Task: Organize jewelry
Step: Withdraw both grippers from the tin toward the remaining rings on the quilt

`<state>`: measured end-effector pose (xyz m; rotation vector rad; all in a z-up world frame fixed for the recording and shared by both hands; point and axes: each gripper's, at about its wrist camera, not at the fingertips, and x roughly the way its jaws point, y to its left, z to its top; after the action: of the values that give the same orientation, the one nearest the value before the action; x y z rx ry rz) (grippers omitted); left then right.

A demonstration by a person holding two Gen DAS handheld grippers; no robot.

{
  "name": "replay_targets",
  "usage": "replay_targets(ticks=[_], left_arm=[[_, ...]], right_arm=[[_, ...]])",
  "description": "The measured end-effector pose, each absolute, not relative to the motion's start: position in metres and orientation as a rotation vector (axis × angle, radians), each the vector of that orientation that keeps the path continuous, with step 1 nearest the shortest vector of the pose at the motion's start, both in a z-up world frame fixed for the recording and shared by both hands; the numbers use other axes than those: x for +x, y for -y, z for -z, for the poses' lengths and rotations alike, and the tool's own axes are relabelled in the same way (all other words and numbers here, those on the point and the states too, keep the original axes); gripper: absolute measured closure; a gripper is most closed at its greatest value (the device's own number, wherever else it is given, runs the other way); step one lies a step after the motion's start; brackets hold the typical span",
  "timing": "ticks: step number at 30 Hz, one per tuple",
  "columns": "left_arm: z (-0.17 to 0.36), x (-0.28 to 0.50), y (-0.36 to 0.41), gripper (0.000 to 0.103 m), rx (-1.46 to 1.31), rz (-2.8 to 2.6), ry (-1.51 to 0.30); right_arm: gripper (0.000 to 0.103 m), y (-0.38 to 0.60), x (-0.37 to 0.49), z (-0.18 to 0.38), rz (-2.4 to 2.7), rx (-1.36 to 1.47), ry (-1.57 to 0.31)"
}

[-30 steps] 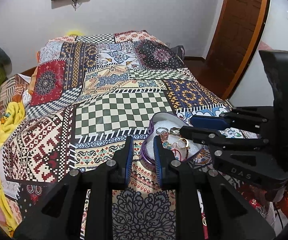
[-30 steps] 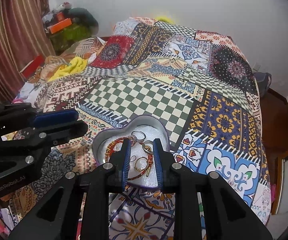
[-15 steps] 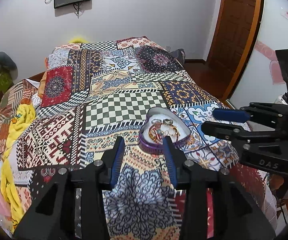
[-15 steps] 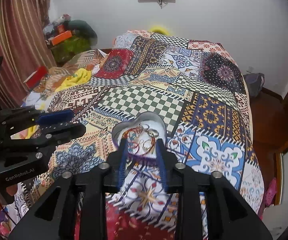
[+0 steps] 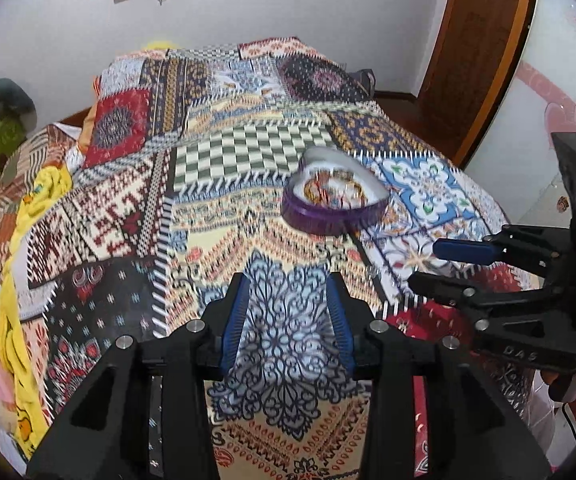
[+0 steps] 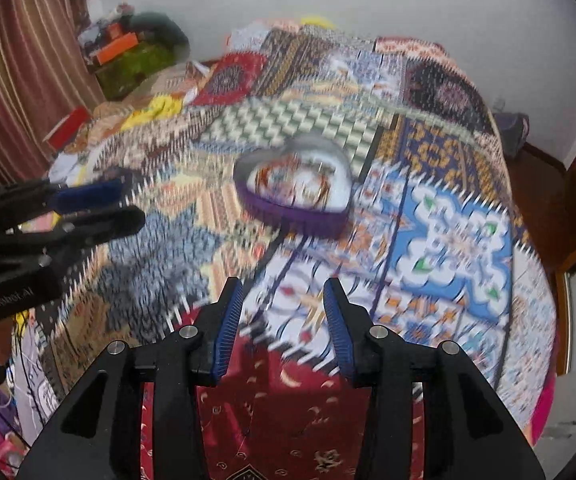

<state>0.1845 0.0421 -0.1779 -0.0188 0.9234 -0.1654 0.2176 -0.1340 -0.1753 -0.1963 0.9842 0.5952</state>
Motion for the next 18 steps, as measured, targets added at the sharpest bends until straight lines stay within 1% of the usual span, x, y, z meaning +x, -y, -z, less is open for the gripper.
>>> replay_targets(ticks=[4,9,10,14,16,17,18], left_arm=[[0.19,0.182,-0.04,0.064,-0.017,0.172,-0.952],[0.2,0.182,-0.039,0.064,-0.035,0.18,-0.971],[0.201,0.182,-0.039,0.064,-0.039,0.182,-0.973],[0.204,0.186,-0.038,0.064,-0.052,0.193,-0.981],[0.206,0.189,-0.036,0.064,-0.053,0.202,-0.985],[0.206,0.19,-0.035,0.064,-0.05,0.204,-0.986],[0.207,0.191,-0.032,0.064,-0.044,0.207,-0.987]], right_arm=[[0.065,0.128,0.217,0.193,-0.597,-0.218,-1.02],[0.066,0.12,0.215,0.197,-0.592,-0.264,-1.001],[0.072,0.118,0.215,0.197,-0.596,-0.27,-0.996],[0.08,0.116,0.217,0.199,-0.603,-0.276,-1.007],[0.091,0.117,0.217,0.199,-0.603,-0.27,-1.01],[0.093,0.118,0.218,0.2,-0.606,-0.265,-1.01],[0.093,0.118,0.218,0.2,-0.607,-0.262,-1.008]])
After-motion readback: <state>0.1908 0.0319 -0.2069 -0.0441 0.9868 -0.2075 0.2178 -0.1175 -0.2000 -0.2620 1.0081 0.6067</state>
